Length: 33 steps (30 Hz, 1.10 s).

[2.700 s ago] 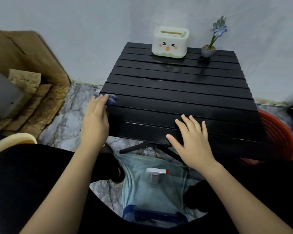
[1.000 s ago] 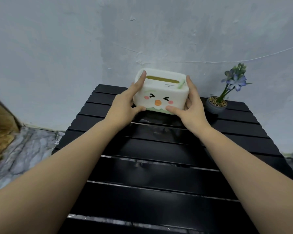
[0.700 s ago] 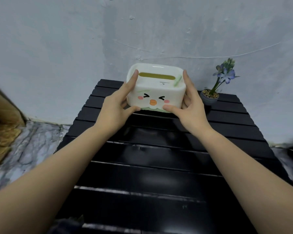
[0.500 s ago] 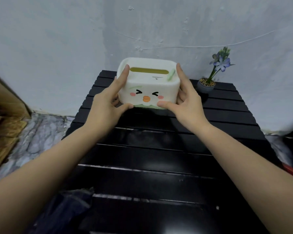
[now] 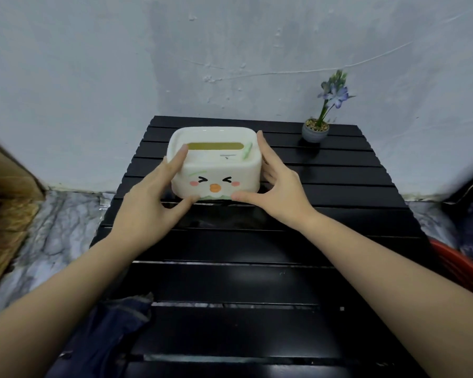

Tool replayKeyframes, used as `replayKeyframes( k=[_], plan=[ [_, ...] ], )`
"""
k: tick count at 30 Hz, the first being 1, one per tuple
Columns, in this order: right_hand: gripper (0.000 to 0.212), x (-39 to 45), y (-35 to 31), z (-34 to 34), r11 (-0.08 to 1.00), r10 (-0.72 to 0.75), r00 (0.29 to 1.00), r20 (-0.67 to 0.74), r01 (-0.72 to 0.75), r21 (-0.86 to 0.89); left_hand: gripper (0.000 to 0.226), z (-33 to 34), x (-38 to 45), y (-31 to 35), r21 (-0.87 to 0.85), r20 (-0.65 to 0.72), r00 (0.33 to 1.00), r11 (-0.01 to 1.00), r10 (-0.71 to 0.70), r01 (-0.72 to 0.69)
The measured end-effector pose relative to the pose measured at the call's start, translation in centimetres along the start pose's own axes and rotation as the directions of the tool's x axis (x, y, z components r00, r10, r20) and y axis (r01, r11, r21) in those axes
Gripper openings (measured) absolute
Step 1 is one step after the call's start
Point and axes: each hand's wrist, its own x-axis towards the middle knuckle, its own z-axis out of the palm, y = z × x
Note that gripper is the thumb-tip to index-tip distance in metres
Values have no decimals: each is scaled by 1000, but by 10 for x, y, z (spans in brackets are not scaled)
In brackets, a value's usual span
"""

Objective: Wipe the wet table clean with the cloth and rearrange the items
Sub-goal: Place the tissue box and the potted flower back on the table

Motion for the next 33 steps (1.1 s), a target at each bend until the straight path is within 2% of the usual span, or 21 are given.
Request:
replayKeyframes(
  k=[2,5,7,10,14,17,21,24,29,33],
  plan=[
    [113,0,-2,-14,994,-3,1000,-12,2,-113,82,-6,3,4,129,-80,997,992,15,-5],
    [75,-4,0,-40,989,-37,994,-105,21,-148,71,-12,12,26,217,-298,941,971,164,-100],
    [43,-2,6,-59,975,-100,972,-213,53,-215,56,-4,19,59,154,-388,898,975,207,-158],
    [19,7,19,-89,928,-139,943,-302,18,-371,38,30,34,110,32,-363,901,970,236,-241],
    [24,32,31,-135,785,-136,961,-241,-44,-617,31,100,54,142,37,-151,941,953,303,-301],
    [43,57,34,-153,708,40,990,-135,-124,-695,41,146,59,142,97,55,959,954,280,-284],
    [64,93,49,-153,705,277,960,-46,-236,-669,58,179,60,134,182,248,940,942,235,-283],
    [67,114,66,-147,750,305,952,-32,-261,-608,61,188,58,128,261,275,940,925,204,-277],
    [43,128,87,-136,773,159,981,-109,-192,-604,55,193,57,125,307,237,948,910,211,-279],
    [41,125,85,-134,774,111,987,-112,-157,-614,56,193,59,126,314,270,941,905,204,-287]
  ],
)
